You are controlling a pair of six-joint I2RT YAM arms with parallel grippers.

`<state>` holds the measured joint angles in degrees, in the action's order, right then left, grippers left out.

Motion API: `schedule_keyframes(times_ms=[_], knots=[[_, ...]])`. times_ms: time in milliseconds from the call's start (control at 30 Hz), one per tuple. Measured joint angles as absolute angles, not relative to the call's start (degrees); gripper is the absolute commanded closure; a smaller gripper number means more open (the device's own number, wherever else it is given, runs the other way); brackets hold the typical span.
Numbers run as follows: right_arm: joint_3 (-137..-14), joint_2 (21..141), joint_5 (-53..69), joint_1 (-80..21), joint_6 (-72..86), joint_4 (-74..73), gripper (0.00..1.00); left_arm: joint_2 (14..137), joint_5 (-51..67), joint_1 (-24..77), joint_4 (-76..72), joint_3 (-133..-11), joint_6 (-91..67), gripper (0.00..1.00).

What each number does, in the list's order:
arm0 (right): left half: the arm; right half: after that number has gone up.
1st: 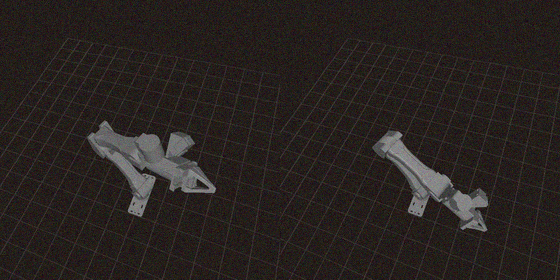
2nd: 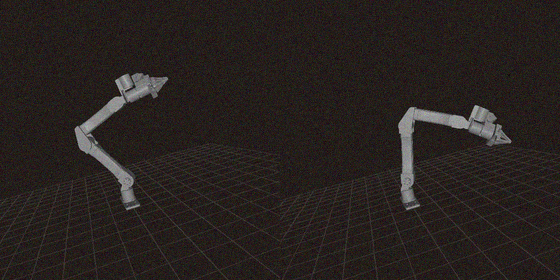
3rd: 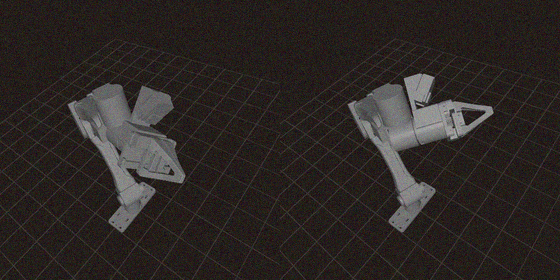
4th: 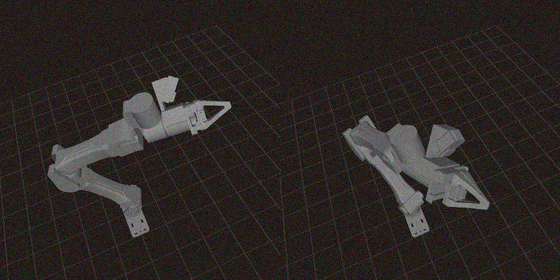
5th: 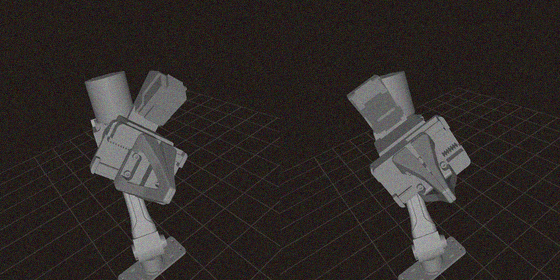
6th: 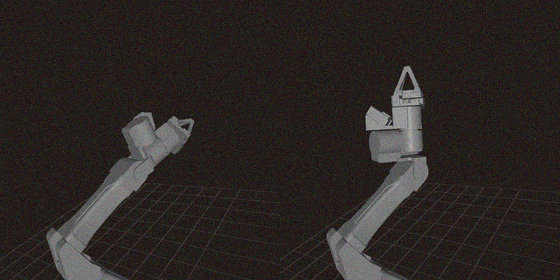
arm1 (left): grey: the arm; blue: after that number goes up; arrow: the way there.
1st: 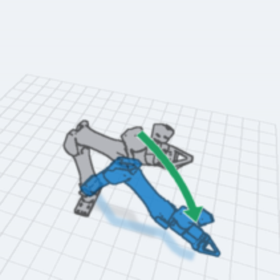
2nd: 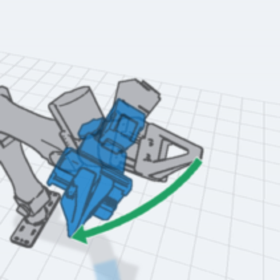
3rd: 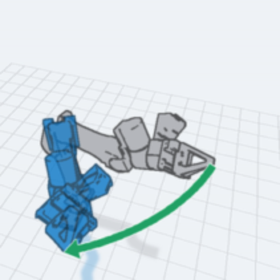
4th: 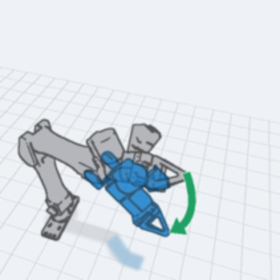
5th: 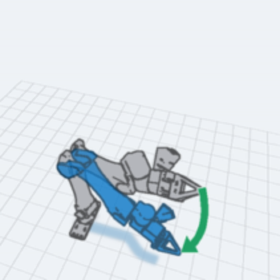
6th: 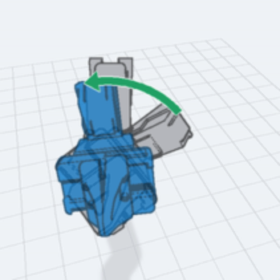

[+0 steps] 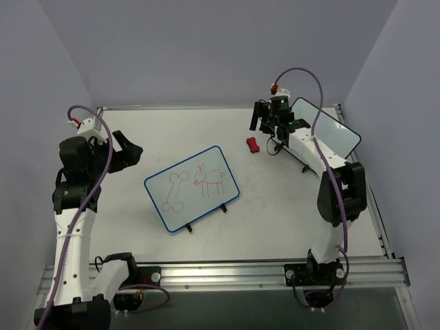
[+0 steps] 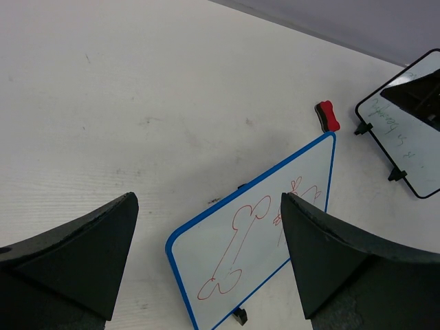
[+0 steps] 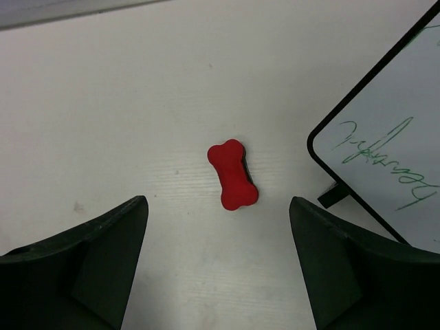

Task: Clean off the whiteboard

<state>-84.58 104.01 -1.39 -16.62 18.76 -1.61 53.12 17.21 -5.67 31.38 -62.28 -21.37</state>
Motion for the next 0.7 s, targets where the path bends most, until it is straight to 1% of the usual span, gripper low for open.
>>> schedule_keyframes(times_ms=[33, 167, 200, 233, 433, 700], knots=[[-85.14, 106.04, -1.19, -16.56, 18.61, -1.23, 0.27, 53.19, 17.21, -5.67, 31.35, -62.28, -21.37, 0.06], [-87.37, 113.71, 0.30, -15.81, 17.76, 0.51, 0.36, 53.39, 17.28, -5.67, 31.22, -62.28, -21.41, 0.06], [-87.68, 115.31, 0.58, -15.66, 17.63, 1.13, 0.40, 53.43, 17.39, -5.67, 31.18, -62.28, -21.41, 0.06], [-87.99, 116.79, 0.91, -15.44, 17.52, 1.45, 0.41, 53.49, 17.45, -5.67, 31.05, -62.28, -21.41, 0.06], [-88.38, 123.52, 1.89, -15.51, 17.39, 2.90, 0.42, 54.28, 18.02, -5.67, 30.87, -62.19, -21.61, 0.06], [-87.96, 124.29, -0.34, -17.93, 16.12, 4.19, 0.42, 54.46, 18.26, -5.67, 30.63, -62.08, -21.78, 0.06]])
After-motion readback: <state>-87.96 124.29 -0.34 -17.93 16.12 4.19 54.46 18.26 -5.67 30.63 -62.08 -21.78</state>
